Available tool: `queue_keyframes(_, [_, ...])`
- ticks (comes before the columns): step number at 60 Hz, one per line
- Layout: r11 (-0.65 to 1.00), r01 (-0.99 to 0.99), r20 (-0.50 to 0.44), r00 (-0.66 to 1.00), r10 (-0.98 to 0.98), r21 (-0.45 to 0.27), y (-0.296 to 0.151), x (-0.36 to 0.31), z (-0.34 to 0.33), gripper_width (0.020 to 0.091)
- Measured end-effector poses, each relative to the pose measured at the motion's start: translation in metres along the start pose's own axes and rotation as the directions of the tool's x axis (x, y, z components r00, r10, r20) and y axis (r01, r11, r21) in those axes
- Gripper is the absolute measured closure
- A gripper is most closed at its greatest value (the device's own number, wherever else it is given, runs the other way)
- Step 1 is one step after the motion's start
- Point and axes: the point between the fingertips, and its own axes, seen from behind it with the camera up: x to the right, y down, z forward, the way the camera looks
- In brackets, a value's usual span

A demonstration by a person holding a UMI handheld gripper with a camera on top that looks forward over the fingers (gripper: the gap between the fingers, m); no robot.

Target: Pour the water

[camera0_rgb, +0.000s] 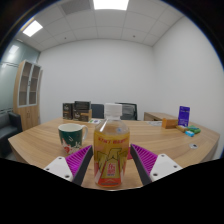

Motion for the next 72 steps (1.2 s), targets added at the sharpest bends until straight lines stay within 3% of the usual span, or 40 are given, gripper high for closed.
queue_keyframes(6, [1.000,-0.008,-0.015,1.000,0.008,0.004,0.001,0.003,0.021,0.0285])
queue_keyframes(8, [1.000,-0.016,-0.018,1.000,0.016,-0.002,0.002,0.000,0.026,0.0382])
queue_keyframes(9, [1.000,-0.020,-0.018,1.000,0.020,-0.001,0.003,-0.001,0.028,0.0487])
queue_keyframes(16, [0.997,-0.056,-0.039,0.998,0.058,0.049,-0.002,-0.003,0.032,0.0543])
queue_keyframes(24, [0.999,-0.025,-0.020,0.999,0.026,0.039,-0.002,-0.006,0.031,0.0634])
queue_keyframes(30, [0.994,0.109,-0.054,0.993,-0.107,0.029,-0.016,0.009,0.034,0.0636])
queue_keyframes(37, [0.911,0.409,-0.172,0.902,-0.396,0.050,-0.067,0.038,0.047,0.0634])
queue_keyframes(43, [0.712,0.702,-0.223,0.695,-0.683,0.006,-0.108,0.042,0.068,0.0636])
queue_keyframes(52, [0.206,0.975,-0.243,0.182,-0.953,-0.077,-0.143,0.019,0.093,0.0637])
queue_keyframes(61, [-0.320,0.939,-0.220,-0.341,-0.914,-0.125,-0.148,-0.011,0.106,0.0638])
queue_keyframes(72, [-0.569,0.809,-0.183,-0.588,-0.788,-0.148,-0.142,-0.029,0.108,0.0637])
